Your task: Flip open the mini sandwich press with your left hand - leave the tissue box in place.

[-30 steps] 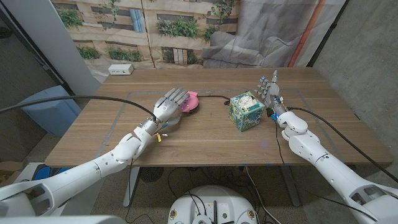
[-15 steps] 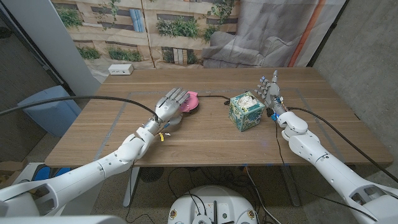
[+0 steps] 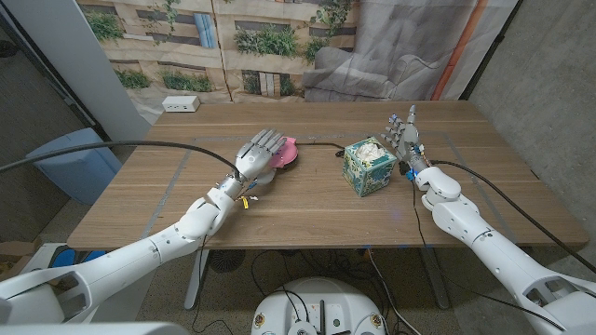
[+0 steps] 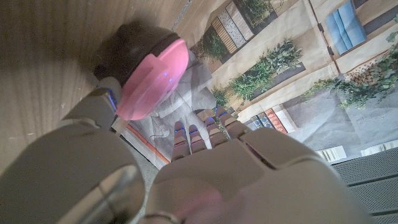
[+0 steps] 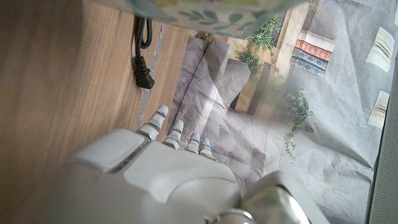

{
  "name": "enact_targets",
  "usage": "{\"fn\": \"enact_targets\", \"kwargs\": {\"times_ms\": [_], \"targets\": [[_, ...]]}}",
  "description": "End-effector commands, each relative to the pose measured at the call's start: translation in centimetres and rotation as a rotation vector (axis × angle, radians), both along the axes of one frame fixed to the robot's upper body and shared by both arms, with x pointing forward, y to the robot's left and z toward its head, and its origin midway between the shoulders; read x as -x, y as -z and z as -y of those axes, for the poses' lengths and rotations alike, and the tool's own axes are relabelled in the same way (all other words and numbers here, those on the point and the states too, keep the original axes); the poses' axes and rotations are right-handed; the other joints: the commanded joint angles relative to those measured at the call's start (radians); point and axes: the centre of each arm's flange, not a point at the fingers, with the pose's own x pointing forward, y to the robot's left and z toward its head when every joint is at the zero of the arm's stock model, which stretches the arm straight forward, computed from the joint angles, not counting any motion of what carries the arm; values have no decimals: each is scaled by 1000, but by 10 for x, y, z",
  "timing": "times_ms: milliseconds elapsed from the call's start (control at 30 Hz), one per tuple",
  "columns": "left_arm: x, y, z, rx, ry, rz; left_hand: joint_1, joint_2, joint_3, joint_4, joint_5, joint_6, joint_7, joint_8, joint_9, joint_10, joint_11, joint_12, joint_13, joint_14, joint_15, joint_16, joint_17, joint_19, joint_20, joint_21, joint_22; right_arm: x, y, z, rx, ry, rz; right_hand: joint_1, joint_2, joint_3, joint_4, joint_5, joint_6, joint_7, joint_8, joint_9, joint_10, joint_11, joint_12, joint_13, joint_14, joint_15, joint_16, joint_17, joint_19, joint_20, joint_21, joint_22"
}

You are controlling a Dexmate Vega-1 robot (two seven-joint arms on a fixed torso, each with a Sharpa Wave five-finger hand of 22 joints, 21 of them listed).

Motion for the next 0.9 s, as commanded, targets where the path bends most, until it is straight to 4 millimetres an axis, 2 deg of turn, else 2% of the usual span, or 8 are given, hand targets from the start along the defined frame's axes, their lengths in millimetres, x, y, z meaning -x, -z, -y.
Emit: {"fn": "enact_targets", "kwargs": {"times_ms": [33, 900], "targets": [[2, -7, 2, -2, 4, -5, 14, 4, -5, -1, -2, 12, -1, 7, 3, 9, -2, 4, 3, 7, -17, 7, 2, 8, -38, 5, 1, 0, 0, 0, 0, 0, 0, 4, 88, -9, -1, 3, -5, -1, 0, 6, -6, 2, 3, 5, -5, -20, 6, 2, 4, 3, 0, 3], [4, -21, 1, -15, 6, 19, 31, 13, -12, 1, -2, 19, -1, 2, 3, 12, -2, 3, 3, 11, -14, 5, 2, 8, -35, 4, 1, 0, 0, 0, 0, 0, 0, 4, 88, -9, -1, 4, -5, -2, 0, 7, -5, 2, 3, 6, -5, -20, 6, 2, 4, 3, -2, 3]]}}
